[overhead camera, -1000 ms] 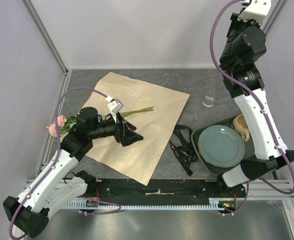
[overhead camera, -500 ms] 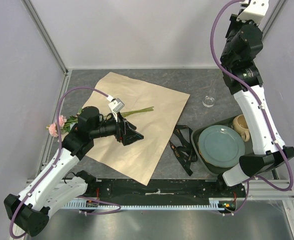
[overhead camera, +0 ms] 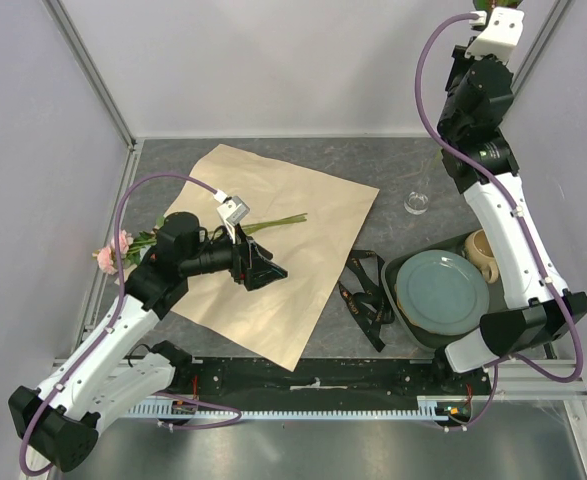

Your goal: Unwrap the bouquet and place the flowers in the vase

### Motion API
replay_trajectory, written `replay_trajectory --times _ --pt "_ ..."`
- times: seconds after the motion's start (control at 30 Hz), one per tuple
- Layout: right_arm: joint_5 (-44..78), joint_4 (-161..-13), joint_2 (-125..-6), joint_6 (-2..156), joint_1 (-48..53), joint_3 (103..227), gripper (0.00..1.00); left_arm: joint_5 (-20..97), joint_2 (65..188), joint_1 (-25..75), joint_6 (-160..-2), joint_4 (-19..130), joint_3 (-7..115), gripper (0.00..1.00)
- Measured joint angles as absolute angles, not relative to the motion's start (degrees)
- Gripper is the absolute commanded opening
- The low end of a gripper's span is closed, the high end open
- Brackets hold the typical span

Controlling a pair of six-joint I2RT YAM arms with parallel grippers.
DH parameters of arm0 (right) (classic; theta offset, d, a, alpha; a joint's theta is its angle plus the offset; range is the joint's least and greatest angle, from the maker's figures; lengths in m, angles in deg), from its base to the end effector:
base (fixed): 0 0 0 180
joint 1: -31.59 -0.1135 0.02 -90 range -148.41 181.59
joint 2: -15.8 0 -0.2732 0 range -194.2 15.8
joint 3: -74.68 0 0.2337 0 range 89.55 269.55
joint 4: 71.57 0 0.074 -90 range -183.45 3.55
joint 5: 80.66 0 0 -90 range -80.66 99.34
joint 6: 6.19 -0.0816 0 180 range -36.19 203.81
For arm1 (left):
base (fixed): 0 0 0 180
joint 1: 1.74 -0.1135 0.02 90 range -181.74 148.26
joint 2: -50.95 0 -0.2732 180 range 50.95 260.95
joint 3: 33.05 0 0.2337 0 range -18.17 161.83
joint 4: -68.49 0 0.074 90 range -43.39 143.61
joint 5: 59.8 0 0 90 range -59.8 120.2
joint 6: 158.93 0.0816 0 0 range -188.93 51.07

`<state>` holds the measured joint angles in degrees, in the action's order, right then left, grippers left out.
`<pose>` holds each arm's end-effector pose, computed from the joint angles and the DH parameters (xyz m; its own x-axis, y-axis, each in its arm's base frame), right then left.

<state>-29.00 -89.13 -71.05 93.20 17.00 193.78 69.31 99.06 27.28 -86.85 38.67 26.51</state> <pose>0.3380 0.0357 0.5460 0.1796 -0.0855 -0.9800 0.4180 0.9084 -0.0026 0.1473 -0.1406 0.3200 -0.5391 0.0261 -0.8418 0.7715 0.4163 -0.4812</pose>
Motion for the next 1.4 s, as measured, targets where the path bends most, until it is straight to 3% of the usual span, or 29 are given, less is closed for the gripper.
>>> replay_trajectory --times 0.47,1.4 --pt "-25.0 -83.6 -68.0 89.1 20.8 178.3 0.0 69.3 99.2 27.3 -86.8 38.7 26.5 0.86" --pt "-21.6 -80.5 -72.8 85.4 22.5 172.5 0.03 69.3 99.5 27.3 -86.8 38.7 26.5 0.87"
